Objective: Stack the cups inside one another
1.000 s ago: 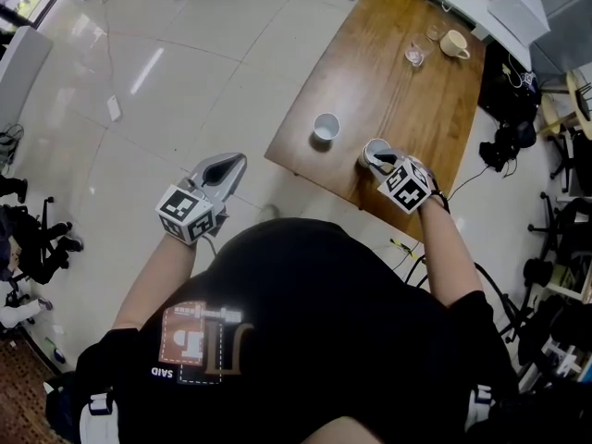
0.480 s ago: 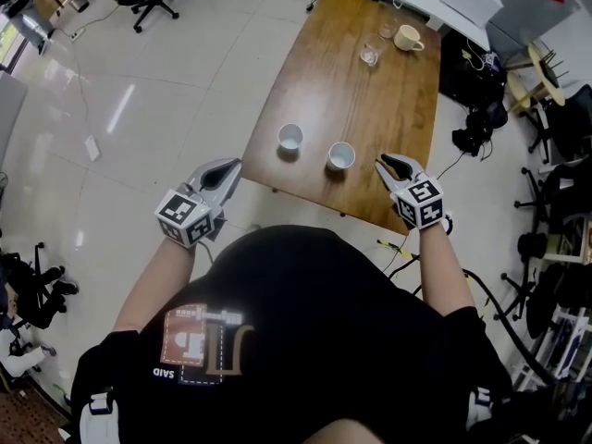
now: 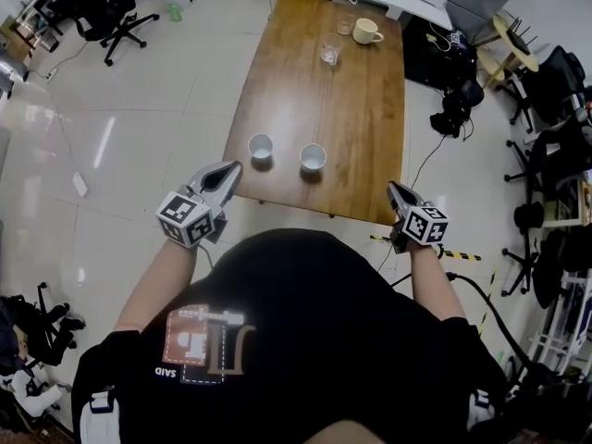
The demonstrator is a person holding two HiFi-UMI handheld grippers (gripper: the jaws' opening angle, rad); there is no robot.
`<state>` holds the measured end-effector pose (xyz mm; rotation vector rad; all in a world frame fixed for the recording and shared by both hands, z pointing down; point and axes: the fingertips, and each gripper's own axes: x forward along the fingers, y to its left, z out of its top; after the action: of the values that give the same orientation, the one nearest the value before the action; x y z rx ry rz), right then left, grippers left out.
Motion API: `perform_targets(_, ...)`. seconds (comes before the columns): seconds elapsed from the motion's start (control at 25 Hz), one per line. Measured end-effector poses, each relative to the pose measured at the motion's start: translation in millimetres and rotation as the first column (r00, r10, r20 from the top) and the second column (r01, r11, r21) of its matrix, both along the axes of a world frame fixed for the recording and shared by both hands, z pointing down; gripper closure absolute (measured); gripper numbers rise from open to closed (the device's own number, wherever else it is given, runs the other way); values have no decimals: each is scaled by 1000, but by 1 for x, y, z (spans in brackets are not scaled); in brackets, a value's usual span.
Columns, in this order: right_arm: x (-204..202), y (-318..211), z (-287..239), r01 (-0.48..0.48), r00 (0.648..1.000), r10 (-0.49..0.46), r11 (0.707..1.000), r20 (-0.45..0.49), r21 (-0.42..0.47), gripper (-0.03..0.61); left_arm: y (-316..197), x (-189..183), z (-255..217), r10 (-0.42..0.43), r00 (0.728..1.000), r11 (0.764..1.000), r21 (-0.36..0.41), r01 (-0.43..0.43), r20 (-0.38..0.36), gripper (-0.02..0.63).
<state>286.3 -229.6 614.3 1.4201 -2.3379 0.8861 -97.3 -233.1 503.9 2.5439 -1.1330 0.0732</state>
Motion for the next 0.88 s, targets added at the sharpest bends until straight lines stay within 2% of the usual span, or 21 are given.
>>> perform_targets(0.16, 6, 0, 1, 20, 1000, -20, 1000, -24, 2, 563, -1, 9, -4, 6, 1000, 1000, 0, -6, 7, 612)
perform_targets(0.24, -4, -6, -5, 61, 997, -60, 998, -43, 22, 563, 2, 8, -3, 6, 1000, 1000, 4, -6, 12, 612)
perform_targets(0.32, -25, -13, -12, 170, 979, -163, 984, -123, 49, 550, 5, 5, -2, -2, 1000, 1000, 4, 2, 19, 612)
perform_targets(0.36, -41, -16, -14, 246, 956, -232, 968, -182, 59, 533, 8, 3, -2, -11, 1000, 1000, 3, 11, 22, 612)
perform_targets(0.44, -76, -23, -18, 405, 879, -368, 912, -304, 66, 498, 12, -5, -3, -33, 999, 999, 3, 33, 28, 612)
perform_targets(0.52, -112, -28, -18, 548, 774, -484, 835, -408, 49, 482, 16, -15, -3, -57, 998, 998, 4, 57, 34, 612)
perform_targets(0.68, -167, -29, 8, 759, 503, -651, 647, -569, -70, 449, 31, -39, -1, -110, 992, 994, -4, 111, 54, 612)
perform_targets(0.76, -184, -28, 25, 807, 393, -689, 576, -609, -131, 443, 39, -54, 0, -143, 988, 990, -12, 144, 62, 612)
perform_targets(0.8, -191, -28, 32, 819, 357, -701, 553, -618, -154, 440, 44, -63, 1, -162, 985, 986, -16, 163, 65, 612)
perform_targets(0.88, -205, -28, 40, 831, 324, -717, 527, -618, -176, 440, 53, -80, 2, -202, 977, 979, -24, 204, 72, 612)
